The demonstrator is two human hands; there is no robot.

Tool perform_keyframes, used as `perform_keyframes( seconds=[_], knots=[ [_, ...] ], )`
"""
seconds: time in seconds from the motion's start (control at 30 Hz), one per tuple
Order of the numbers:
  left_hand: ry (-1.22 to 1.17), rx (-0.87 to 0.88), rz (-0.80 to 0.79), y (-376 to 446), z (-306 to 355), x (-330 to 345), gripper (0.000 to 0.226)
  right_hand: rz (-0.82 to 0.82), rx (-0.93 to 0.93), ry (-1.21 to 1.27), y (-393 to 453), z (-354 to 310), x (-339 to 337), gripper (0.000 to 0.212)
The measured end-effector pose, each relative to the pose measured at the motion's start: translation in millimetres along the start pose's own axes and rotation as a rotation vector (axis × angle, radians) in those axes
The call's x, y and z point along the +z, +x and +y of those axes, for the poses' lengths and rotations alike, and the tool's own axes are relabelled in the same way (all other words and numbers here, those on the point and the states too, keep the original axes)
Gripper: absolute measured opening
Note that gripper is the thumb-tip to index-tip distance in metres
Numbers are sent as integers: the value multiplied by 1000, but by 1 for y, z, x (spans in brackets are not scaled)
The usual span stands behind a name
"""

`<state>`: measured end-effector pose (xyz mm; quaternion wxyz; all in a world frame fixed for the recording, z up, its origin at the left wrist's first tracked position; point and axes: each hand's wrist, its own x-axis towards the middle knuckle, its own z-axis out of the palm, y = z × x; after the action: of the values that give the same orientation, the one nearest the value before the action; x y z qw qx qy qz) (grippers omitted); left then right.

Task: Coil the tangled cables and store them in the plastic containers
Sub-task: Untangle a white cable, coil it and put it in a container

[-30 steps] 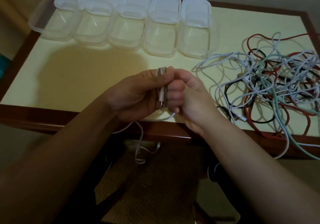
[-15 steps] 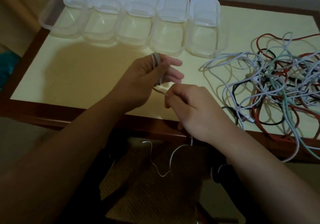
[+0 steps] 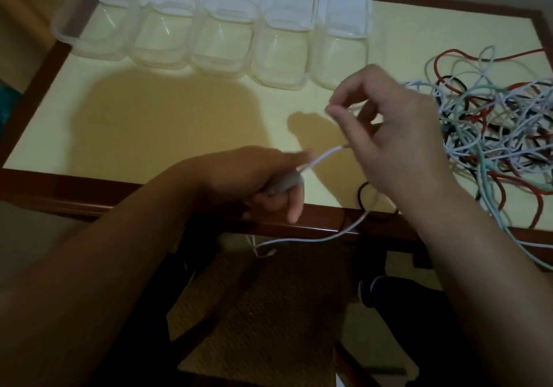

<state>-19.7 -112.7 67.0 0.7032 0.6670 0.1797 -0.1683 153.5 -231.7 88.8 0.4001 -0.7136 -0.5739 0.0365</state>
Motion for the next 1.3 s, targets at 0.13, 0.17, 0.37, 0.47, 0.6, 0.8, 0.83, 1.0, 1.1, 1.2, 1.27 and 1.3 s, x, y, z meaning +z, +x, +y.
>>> perform_keyframes(
  seconds=[0.13, 0.17, 0.37, 0.47, 0.6, 0.8, 0.83, 1.0, 1.1, 1.2, 1.27, 1.3],
  knots=[
    [-164, 43, -139, -4, 5, 6, 58, 7, 180, 69, 1, 5, -3, 23],
    [-233, 52, -147, -3, 6, 3, 56, -75, 211, 87, 0, 3, -1, 37],
    [-412, 45, -216, -4, 3, -10, 54, -412, 504, 612, 0, 1, 8, 34],
    [-543, 109, -322, -4, 6, -6, 50, -283, 500, 559, -1, 9, 16, 30],
    [-928, 304, -398, 5, 11, -1, 46, -259, 533, 597, -10, 0, 44, 33],
    [-1474, 484, -43, 11, 8, -7, 25, -347, 501, 488, -18, -18, 63, 35],
    [-1465, 519, 115, 13, 9, -6, 27, -373, 445, 358, -18, -19, 62, 36],
    [-1048, 555, 612, 18, 11, -12, 30, -474, 431, 269, -20, -42, 46, 43],
    [-660, 512, 698, 12, 4, -29, 35, -413, 402, 317, -25, -51, 36, 36],
    [-303, 440, 655, 6, 0, -29, 38, -357, 324, 278, -28, -51, 28, 30],
    [-186, 375, 573, 3, 0, -24, 39, -303, 239, 233, -26, -46, 24, 26],
    [-141, 349, 519, 3, 1, -21, 41, -265, 195, 204, -25, -43, 22, 24]
  ],
)
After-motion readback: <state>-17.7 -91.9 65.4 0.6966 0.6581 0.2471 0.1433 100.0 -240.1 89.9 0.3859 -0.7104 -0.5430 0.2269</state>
